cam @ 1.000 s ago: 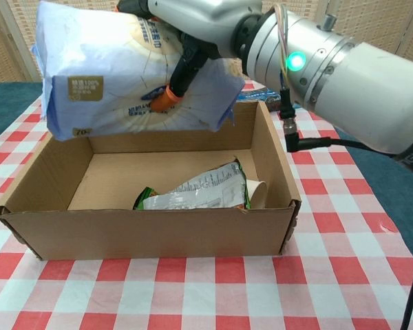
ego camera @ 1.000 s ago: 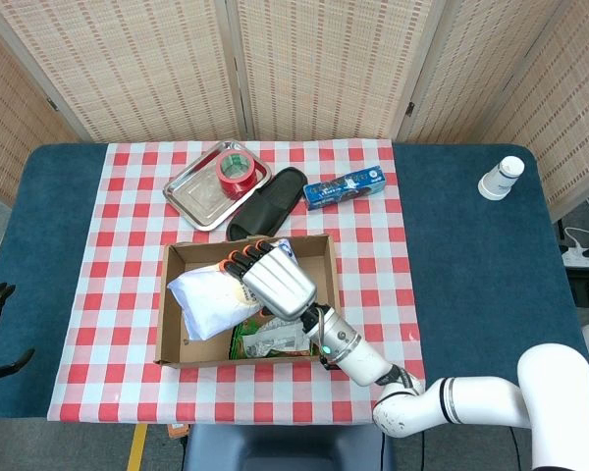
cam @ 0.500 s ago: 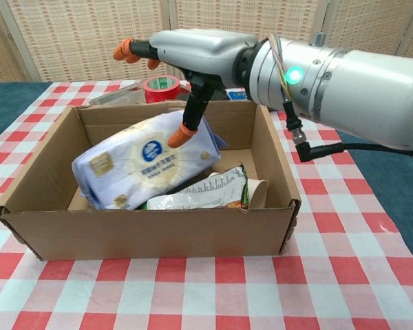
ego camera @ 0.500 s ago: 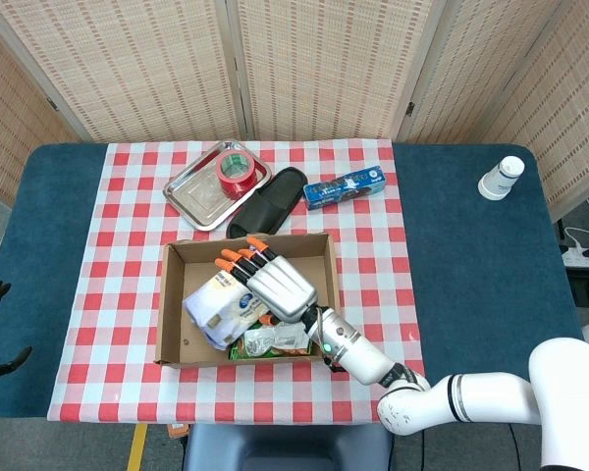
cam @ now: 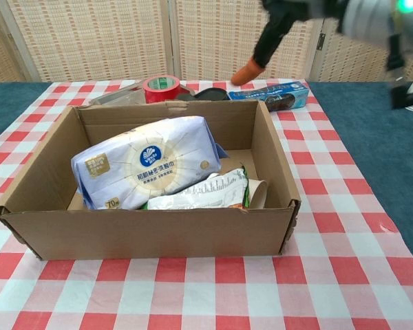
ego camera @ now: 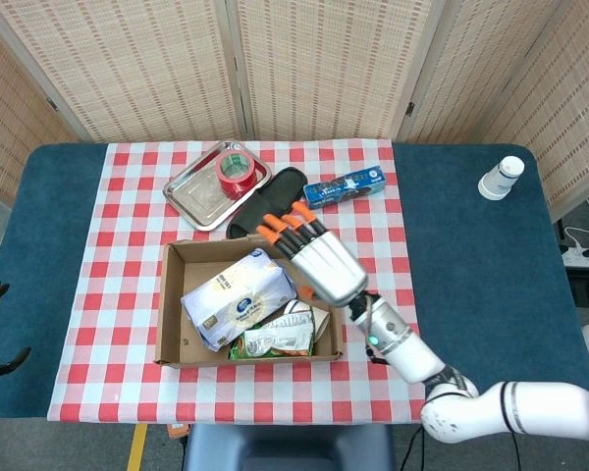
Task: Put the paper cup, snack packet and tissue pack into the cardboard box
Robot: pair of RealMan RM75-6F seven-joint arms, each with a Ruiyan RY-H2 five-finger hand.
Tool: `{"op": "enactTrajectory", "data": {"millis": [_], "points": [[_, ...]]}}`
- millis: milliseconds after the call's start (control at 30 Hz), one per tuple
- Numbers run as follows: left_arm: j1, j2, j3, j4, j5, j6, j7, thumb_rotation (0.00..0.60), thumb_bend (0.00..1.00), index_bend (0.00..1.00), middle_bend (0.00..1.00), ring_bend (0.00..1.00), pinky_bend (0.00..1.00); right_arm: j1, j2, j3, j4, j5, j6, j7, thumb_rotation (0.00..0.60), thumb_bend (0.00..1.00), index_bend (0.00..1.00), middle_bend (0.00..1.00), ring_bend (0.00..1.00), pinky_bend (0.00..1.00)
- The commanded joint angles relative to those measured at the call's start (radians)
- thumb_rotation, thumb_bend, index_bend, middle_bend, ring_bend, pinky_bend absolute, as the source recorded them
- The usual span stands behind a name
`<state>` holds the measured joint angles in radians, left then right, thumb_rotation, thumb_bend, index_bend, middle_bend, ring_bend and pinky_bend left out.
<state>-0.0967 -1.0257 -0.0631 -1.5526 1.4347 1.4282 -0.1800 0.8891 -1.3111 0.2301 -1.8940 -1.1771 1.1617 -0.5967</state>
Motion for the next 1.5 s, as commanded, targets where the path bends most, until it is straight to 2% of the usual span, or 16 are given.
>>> {"op": "enactTrajectory", "data": {"millis": [33,167,267,400,433,533,633,733,833,933,1033,1500], "points": [[-0.001,0.0,0.001,-0.001,0.001,-0.003,0.001,0.6,0.21,0.0,0.0,0.0,0.05,-0.15,0.157,-0.021,-0.085,-0.046,0.181,-0.018,0.6,0.0,0.0,0.0,0.0,0.0],[-0.002,-0.001,0.003,-0.005,0.006,-0.003,0.008,0.6,0.21,0.0,0.0,0.0,0.05,-0.26,0.217,-0.053,-0.009,-0.097,0.29,0.056,0.6,0.0,0.0,0.0,0.0,0.0],[-0.002,-0.002,0.005,-0.009,0.011,0.0,0.018,0.6,0.21,0.0,0.0,0.0,0.05,-0.356,0.249,-0.089,0.115,-0.089,0.325,0.192,0.6,0.0,0.0,0.0,0.0,0.0],[-0.003,-0.004,0.005,-0.01,0.008,-0.004,0.026,0.6,0.21,0.0,0.0,0.0,0.05,-0.428,0.232,-0.116,0.278,-0.125,0.358,0.34,0.6,0.0,0.04,0.0,0.0,0.01],[-0.004,-0.006,0.004,-0.01,0.005,-0.005,0.029,0.6,0.21,0.0,0.0,0.0,0.05,-0.46,0.211,-0.129,0.355,-0.141,0.377,0.397,0.6,0.0,0.07,0.0,0.0,0.02],[-0.005,-0.007,0.005,-0.01,0.003,-0.008,0.034,0.6,0.21,0.0,0.0,0.0,0.05,-0.502,0.169,-0.149,0.477,-0.159,0.389,0.471,0.6,0.0,0.17,0.02,0.0,0.1],[-0.004,-0.007,0.004,-0.01,0.003,-0.005,0.036,0.6,0.21,0.0,0.0,0.0,0.05,-0.549,0.115,-0.167,0.602,-0.17,0.394,0.558,0.6,0.0,0.32,0.11,0.01,0.2],[-0.003,-0.007,0.004,-0.01,0.001,-0.004,0.037,0.6,0.21,0.0,0.0,0.0,0.05,-0.583,0.064,-0.167,0.701,-0.177,0.407,0.638,0.6,0.0,0.41,0.2,0.1,0.31],[-0.004,-0.008,0.005,-0.011,0.002,-0.005,0.041,0.6,0.21,0.0,0.0,0.0,0.05,-0.6,0.03,-0.169,0.766,-0.201,0.422,0.683,0.6,0.0,0.45,0.24,0.15,0.36],[-0.005,-0.011,0.003,-0.008,0.0,-0.005,0.049,0.6,0.21,0.0,0.0,0.0,0.05,-0.614,-0.012,-0.173,0.845,-0.242,0.455,0.701,0.6,0.0,0.54,0.32,0.24,0.45],[-0.007,-0.015,0.001,-0.005,-0.009,-0.011,0.056,0.6,0.21,0.0,0.0,0.0,0.05,-0.62,-0.022,-0.175,0.872,-0.26,0.454,0.695,0.6,0.0,0.59,0.36,0.29,0.48],[-0.012,-0.02,-0.002,-0.006,-0.009,-0.013,0.068,0.6,0.21,0.0,0.0,0.0,0.05,-0.626,0.001,-0.171,0.835,-0.296,0.403,0.671,0.6,0.0,0.59,0.37,0.29,0.49]]}}
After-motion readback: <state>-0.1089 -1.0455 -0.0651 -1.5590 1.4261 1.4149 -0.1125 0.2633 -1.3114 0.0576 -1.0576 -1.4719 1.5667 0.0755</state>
